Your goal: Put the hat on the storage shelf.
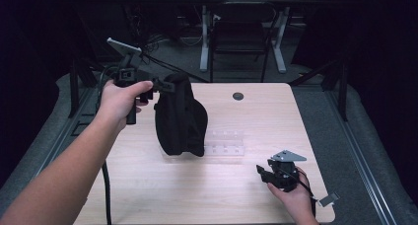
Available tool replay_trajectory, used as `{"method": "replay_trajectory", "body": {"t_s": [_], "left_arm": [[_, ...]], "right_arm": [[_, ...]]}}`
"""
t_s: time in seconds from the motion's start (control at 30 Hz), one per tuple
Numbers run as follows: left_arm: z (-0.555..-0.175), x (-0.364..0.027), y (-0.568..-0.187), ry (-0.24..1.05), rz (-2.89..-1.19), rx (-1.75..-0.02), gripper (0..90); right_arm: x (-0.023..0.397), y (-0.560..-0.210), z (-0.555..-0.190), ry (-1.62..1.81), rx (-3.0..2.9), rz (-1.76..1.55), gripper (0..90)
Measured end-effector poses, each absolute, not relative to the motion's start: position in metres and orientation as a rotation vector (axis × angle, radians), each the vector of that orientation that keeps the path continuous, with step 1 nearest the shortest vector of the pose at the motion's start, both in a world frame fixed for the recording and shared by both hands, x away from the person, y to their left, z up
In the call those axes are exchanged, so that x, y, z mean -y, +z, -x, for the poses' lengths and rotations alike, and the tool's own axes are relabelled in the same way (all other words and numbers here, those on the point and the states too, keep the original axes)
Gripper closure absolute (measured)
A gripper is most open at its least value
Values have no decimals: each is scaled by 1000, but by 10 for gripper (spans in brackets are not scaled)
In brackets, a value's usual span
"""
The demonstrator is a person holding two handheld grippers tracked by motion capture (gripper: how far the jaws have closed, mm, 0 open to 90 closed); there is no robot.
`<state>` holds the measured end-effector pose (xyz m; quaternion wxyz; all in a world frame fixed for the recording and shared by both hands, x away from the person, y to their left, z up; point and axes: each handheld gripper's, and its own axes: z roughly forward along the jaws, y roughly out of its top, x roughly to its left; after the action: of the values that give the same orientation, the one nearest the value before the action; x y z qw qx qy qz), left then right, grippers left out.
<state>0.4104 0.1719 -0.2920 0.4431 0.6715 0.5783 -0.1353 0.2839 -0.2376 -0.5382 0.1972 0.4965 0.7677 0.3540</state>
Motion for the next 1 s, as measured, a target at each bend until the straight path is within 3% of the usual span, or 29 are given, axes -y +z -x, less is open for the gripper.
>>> {"method": "replay_trajectory", "body": {"t_s": [1.0], "left_arm": [[-416,-168,-292,-329,-1651,-1440,852]], "right_arm": [[158,-502,-305,1111,-2297,-1172,558]]}}
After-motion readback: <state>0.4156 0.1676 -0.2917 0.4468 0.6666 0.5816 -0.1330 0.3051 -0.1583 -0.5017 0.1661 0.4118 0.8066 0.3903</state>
